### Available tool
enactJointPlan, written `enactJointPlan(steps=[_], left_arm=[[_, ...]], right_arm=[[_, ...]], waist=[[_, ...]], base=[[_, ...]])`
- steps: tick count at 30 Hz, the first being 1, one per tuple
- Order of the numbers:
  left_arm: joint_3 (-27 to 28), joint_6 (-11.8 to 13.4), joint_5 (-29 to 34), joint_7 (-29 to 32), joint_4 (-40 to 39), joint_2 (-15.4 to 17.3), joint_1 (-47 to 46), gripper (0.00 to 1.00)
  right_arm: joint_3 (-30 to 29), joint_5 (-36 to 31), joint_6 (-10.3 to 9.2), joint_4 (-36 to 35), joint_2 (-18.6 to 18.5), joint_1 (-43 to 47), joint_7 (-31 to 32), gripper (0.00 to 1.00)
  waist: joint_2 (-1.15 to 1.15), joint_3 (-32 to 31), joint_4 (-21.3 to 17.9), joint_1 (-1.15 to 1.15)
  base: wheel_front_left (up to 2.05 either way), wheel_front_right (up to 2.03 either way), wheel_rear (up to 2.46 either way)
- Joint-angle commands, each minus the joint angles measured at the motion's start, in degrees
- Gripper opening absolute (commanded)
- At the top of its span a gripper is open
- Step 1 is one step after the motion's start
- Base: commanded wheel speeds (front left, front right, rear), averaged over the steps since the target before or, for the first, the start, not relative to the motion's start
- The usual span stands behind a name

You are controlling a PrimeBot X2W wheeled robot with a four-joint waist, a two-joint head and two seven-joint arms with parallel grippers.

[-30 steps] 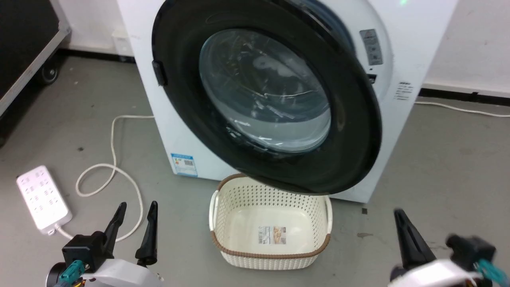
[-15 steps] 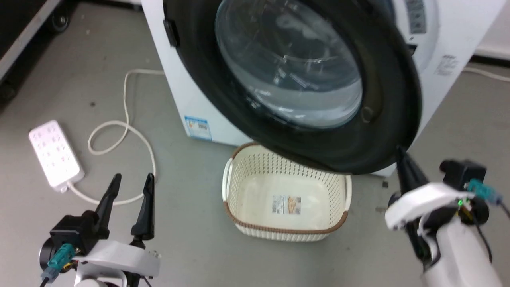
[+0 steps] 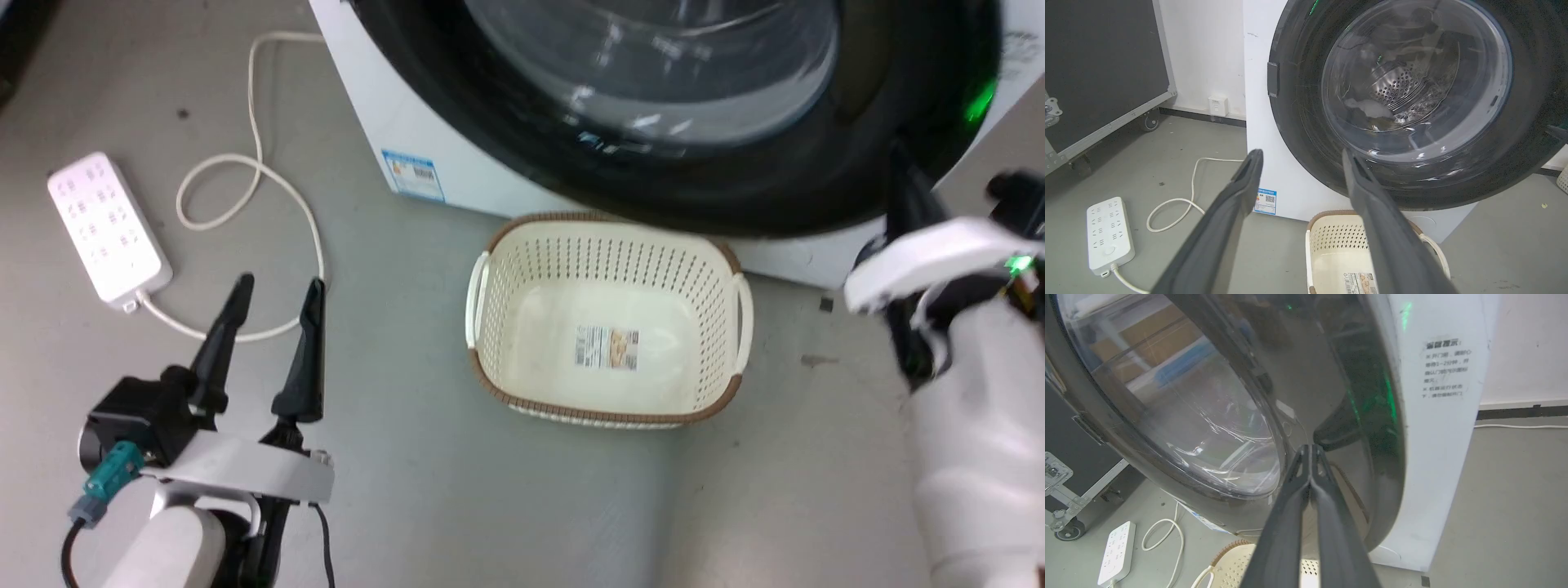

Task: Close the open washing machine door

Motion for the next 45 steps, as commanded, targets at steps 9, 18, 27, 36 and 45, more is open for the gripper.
enactJointPlan(steps=[9,18,27,36,45], left_arm=[[0.56,-1.91,0.48,-0.68,-0.24,-0.27,-3.85,1.0],[0.99,-3.05,1.16,-0.87,1.2,-1.43,-5.3,1.0],[2.62,-2.57,2.5,-0.95,3.23,-2.57,-2.09,1.0],[3.42,-0.3,3.39,-0.9,4.27,-2.62,4.15,1.0],[3.08,1.9,3.1,0.37,3.32,-2.84,8.73,1.0]], right_arm=[[-10.04,-10.84,-0.05,2.45,-0.33,-11.87,-0.71,0.0],[-14.34,-15.57,-0.05,2.15,-0.33,-16.45,-0.85,0.0],[-5.27,-6.17,-0.05,-3.62,-0.33,-8.21,-1.66,0.0],[3.61,2.66,-0.05,-18.5,-0.33,13.69,-1.68,0.0],[6.15,3.19,-0.05,-28.73,-0.33,31.82,-0.66,0.0]], waist=[[0.0,6.56,2.41,-0.01],[0.0,7.68,3.55,-0.01],[0.0,-0.95,-1.05,-0.01],[0.0,-11.61,-9.08,-0.01],[0.0,-16.78,-13.1,-0.01]], base=[[0.0,0.0,0.0],[0.0,0.0,0.0],[0.0,0.0,0.0],[0.0,0.0,0.0],[0.0,0.0,0.0]])
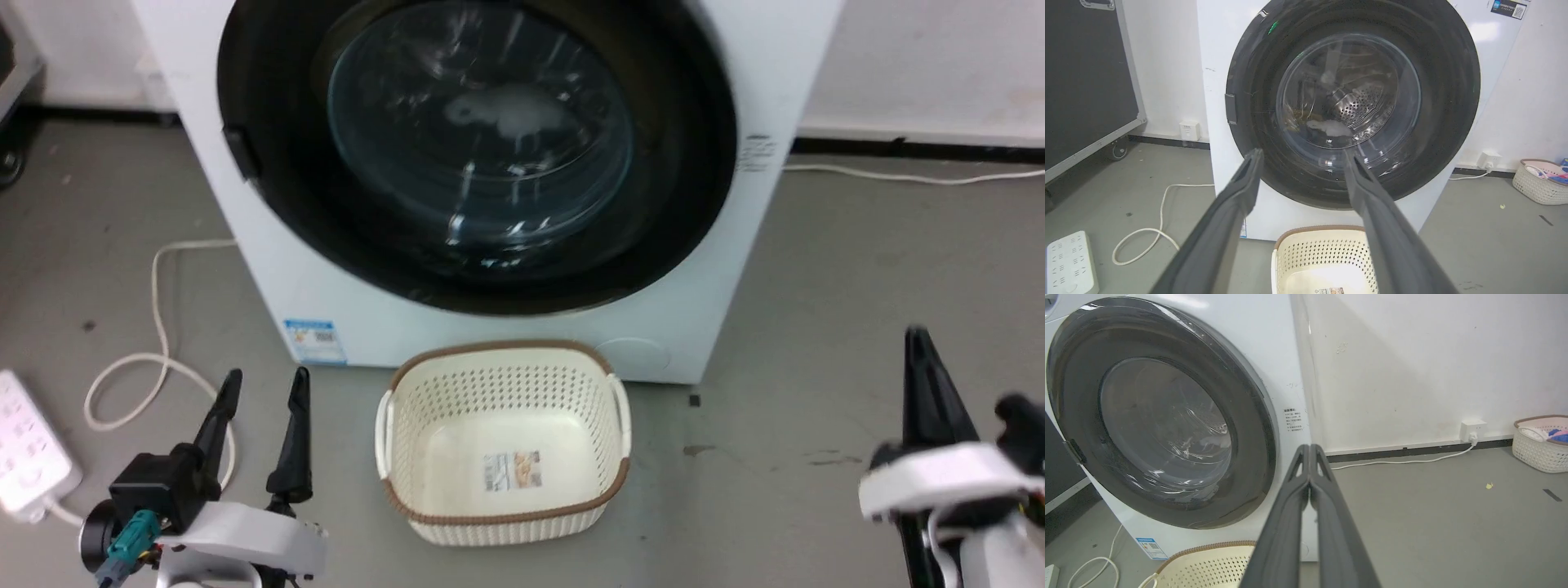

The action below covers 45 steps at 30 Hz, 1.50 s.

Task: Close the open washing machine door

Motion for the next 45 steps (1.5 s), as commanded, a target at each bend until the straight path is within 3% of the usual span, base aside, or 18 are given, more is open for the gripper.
enactJointPlan(steps=[1,9,18,19,20,45], left_arm=[[-0.03,0.33,-0.01,0.22,-0.18,-0.28,0.77,1.0],[-0.63,0.71,-0.55,1.28,-0.02,-0.43,1.65,1.0],[-0.85,1.14,-0.86,1.26,0.63,-0.7,1.67,1.0],[-0.83,1.21,-0.91,1.23,0.65,-0.73,1.69,1.0],[-0.82,1.28,-0.95,1.22,0.67,-0.76,1.71,1.0],[-0.8,1.68,-2.65,3.03,1.17,-0.12,0.6,1.0]], right_arm=[[0.24,0.32,-0.04,-1.51,-0.22,2.21,0.18,0.0],[4.68,2.18,-0.04,-8.94,-0.22,12.65,3.3,0.0],[7.66,3.23,-0.04,-14.2,-0.22,17.85,6.39,0.0],[7.84,3.13,-0.04,-14.38,-0.22,18.08,6.74,0.36],[7.87,2.94,-0.04,-14.66,-0.22,18.2,6.77,1.0],[8.58,2.82,-0.04,-15.21,-0.22,17.26,6.78,1.0]], waist=[[0.0,-1.92,-1.84,0.02],[0.0,-2.86,-1.97,0.02],[0.0,-3.55,-1.04,0.02],[0.0,-3.62,-1.02,0.02],[0.0,-3.68,-0.99,0.02],[0.0,-3.73,-0.41,0.02]], base=[[0.0,0.0,0.0],[0.0,0.0,0.0],[0.0,0.0,0.0],[0.0,0.0,0.0],[0.0,0.0,0.0],[0.0,0.0,0.0]])
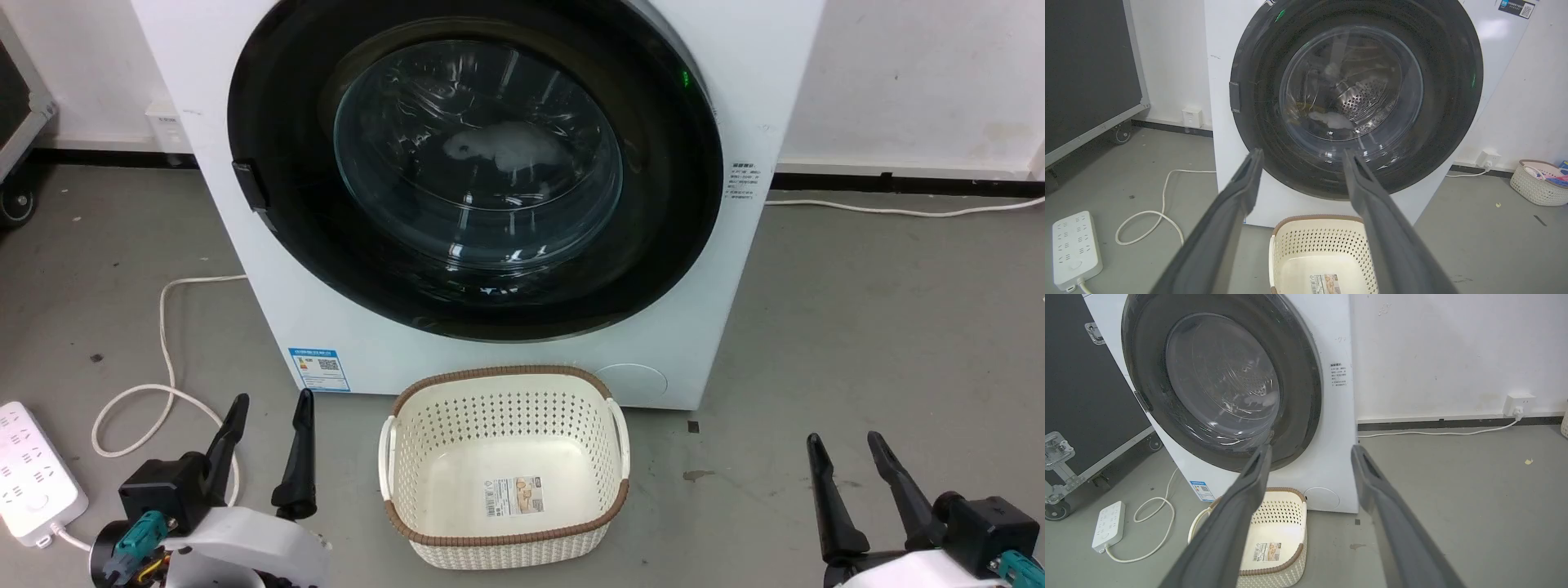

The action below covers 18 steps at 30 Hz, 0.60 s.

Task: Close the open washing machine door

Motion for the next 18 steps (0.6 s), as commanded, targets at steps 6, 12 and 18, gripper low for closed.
enactJointPlan(steps=[6,12,18], left_arm=[[0.06,-0.08,0.03,0.06,0.1,-0.03,-0.01,0.0],[0.65,-0.47,1.29,0.48,0.04,-0.78,0.09,0.0],[1.36,-0.95,2.8,0.98,-0.04,-1.68,0.21,0.0]], right_arm=[[0.0,-0.05,0.0,0.05,0.01,-0.02,0.11,0.0],[0.05,-0.54,0.0,0.01,0.0,-0.22,0.38,0.0],[0.12,-1.12,0.0,-0.04,0.0,-0.46,0.71,0.0]], waist=[[0.0,0.02,0.06,0.0],[0.0,0.12,0.24,0.0],[0.0,0.23,0.46,0.0]], base=[[0.0,0.0,0.0],[0.0,0.0,0.0],[0.0,0.0,0.0]])
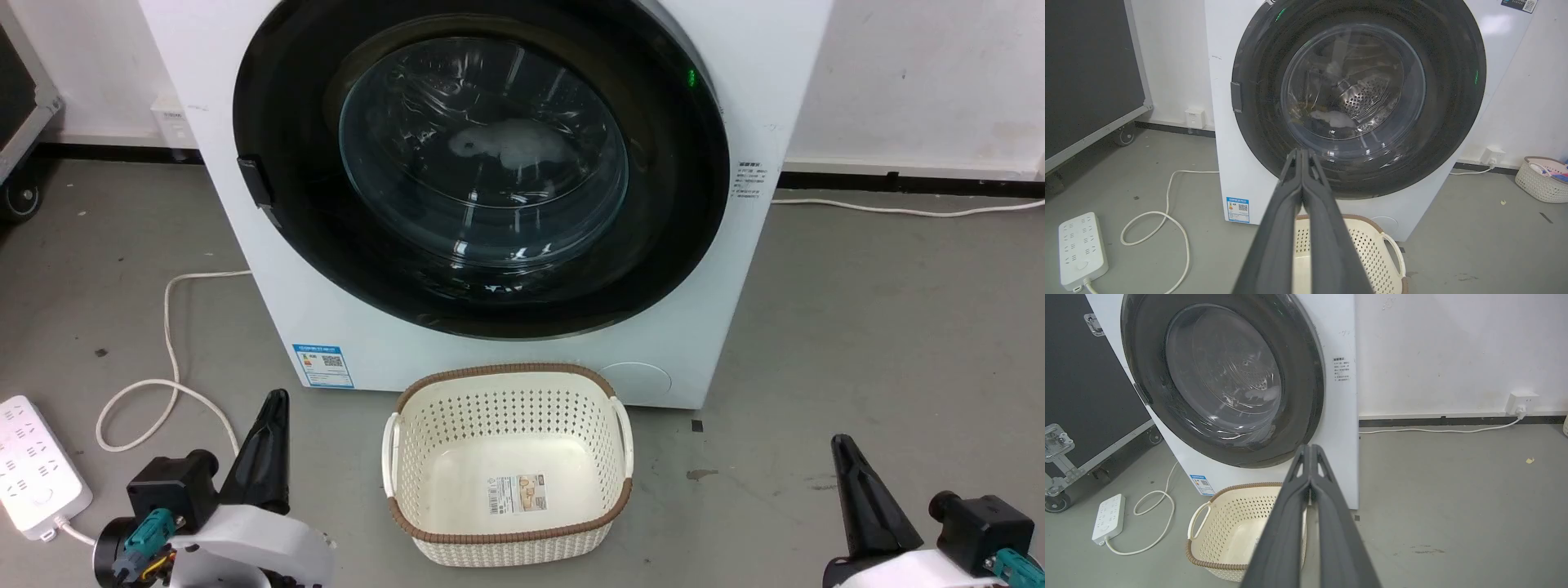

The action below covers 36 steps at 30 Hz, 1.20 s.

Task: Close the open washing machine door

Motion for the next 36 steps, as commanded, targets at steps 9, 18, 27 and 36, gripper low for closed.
enactJointPlan(steps=[9,18,27,36], left_arm=[[1.41,-1.0,2.87,0.94,-0.22,-1.71,0.41,0.0],[2.47,-1.71,5.12,1.69,-0.34,-3.06,0.59,0.0],[3.53,-2.43,7.38,2.45,-0.46,-4.41,0.77,0.0],[4.59,-3.15,9.63,3.21,-0.58,-5.75,0.95,0.0]], right_arm=[[0.21,-1.27,-0.01,-0.2,-0.02,-0.82,0.59,0.0],[0.32,-2.15,-0.01,-0.27,-0.03,-1.18,1.08,0.0],[0.42,-3.03,-0.01,-0.34,-0.05,-1.54,1.57,0.0],[0.52,-3.9,-0.02,-0.41,-0.06,-1.9,2.06,0.0]], waist=[[0.0,0.17,0.32,0.0],[0.0,0.34,0.65,0.0],[0.0,0.52,0.97,0.0],[0.0,0.69,1.29,0.0]], base=[[0.0,0.0,0.0],[0.0,0.0,0.0],[0.0,0.0,0.0],[0.0,0.0,0.0]])
